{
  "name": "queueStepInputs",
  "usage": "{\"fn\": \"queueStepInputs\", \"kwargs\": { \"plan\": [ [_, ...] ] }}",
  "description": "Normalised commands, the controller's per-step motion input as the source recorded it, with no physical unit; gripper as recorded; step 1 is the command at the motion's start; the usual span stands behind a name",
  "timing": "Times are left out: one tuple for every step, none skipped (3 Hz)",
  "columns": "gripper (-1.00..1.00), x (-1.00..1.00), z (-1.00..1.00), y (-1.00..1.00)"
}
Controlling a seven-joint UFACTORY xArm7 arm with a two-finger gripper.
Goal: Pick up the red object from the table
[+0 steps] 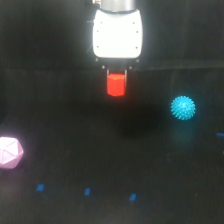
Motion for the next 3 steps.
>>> {"fn": "queueStepInputs", "kwargs": {
  "plan": [
    [-0.96, 0.13, -0.12, -0.01],
    [-1.00, -0.30, -0.89, 0.07],
    [-0.58, -0.12, -0.43, 0.41]
  ]
}}
